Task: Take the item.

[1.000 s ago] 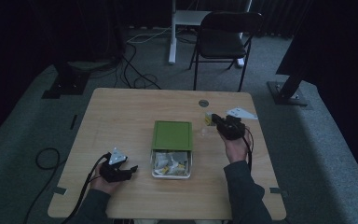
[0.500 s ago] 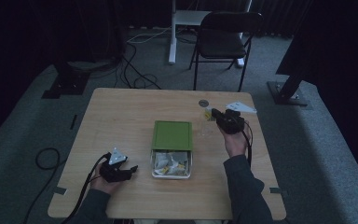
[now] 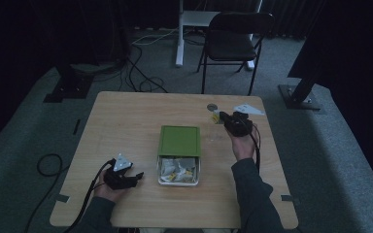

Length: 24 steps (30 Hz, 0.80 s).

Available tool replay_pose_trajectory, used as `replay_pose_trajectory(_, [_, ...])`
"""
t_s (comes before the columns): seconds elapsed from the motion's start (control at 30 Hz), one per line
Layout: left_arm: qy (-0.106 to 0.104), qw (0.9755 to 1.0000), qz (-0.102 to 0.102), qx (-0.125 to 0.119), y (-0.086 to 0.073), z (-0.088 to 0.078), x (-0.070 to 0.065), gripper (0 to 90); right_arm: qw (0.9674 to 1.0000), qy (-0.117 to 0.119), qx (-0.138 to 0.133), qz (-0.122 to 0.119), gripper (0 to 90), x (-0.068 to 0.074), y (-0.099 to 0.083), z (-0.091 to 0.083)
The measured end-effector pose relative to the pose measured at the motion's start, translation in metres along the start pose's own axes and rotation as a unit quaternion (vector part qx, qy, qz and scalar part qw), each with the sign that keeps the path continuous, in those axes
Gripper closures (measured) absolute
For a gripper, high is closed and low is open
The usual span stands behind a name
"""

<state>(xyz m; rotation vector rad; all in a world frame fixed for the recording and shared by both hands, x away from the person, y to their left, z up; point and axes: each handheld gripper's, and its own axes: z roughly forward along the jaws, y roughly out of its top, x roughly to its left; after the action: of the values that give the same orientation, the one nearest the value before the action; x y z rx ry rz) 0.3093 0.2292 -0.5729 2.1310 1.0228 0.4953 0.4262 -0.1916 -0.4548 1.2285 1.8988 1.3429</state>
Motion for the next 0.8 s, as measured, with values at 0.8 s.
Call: replay_pose_trajectory(0.8, [0.0, 1.0, 0.0, 0.0, 0.0, 0.0, 0.0, 37.7, 0.9995, -0.016, 0.014, 0.024, 58.6, -0.009, -0.001, 0.014])
